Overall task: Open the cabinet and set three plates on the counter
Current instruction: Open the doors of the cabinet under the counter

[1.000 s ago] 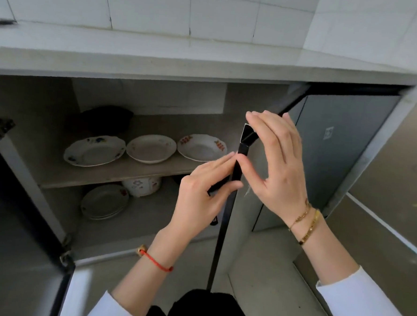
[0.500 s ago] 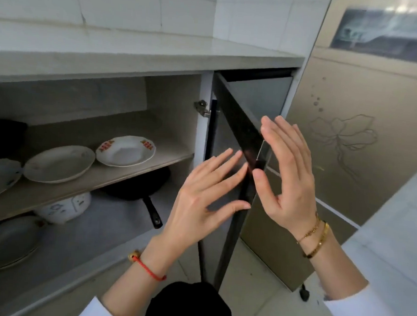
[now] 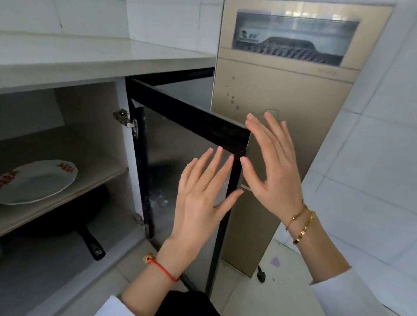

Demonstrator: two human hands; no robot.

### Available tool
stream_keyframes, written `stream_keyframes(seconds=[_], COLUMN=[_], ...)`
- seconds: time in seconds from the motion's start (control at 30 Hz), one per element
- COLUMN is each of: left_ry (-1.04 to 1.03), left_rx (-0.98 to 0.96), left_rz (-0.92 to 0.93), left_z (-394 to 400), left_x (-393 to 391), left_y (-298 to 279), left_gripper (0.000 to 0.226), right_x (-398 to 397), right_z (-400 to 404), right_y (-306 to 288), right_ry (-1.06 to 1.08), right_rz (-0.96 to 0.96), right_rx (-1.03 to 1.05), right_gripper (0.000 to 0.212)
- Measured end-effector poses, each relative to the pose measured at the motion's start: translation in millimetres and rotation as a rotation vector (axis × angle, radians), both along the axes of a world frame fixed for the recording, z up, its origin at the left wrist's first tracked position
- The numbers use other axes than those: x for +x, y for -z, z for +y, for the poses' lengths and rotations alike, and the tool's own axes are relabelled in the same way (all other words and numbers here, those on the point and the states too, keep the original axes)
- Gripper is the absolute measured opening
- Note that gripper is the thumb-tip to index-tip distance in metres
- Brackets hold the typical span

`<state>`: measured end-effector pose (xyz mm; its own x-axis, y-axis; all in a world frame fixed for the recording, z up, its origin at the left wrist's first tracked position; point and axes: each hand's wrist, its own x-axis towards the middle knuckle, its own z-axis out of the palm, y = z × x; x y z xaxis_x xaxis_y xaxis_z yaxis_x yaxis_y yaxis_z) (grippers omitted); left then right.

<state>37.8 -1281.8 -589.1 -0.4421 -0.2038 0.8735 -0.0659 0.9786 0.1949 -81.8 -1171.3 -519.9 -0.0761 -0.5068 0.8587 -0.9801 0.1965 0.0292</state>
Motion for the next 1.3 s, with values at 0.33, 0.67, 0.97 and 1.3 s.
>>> stream_keyframes(seconds=[0.33,0.67,0.97,1.3], left_ry=[0.025,0.026,0.039,0.055], left_rx=[0.042,0.098,0.099,0.088], left_rz=[-0.364,-0.493,-0.525,-0.522], left_z=[1.3,1.6,-2.0,-2.1], left_x=[-58.9,-96.7,-99.7,-69.9], left_y=[-5.8,-3.1,-7.3,-12.9], left_gripper=[0.079,0.104,0.105,0.091], right_x=[-56.7,-89.0,-86.3,-56.0], right_z=[2.5,-4.5,-5.6,2.9], right_y=[-5.5,-4.8,-7.0,-16.1], right_ry=[0.178,0.237,0.216,0.111], right_rz=[-0.066,-0.087,-0.159,-0.281], right_rx=[0.045,0.064,0.064,0.071], right_gripper=[0.050,0.054,0.053,0.053])
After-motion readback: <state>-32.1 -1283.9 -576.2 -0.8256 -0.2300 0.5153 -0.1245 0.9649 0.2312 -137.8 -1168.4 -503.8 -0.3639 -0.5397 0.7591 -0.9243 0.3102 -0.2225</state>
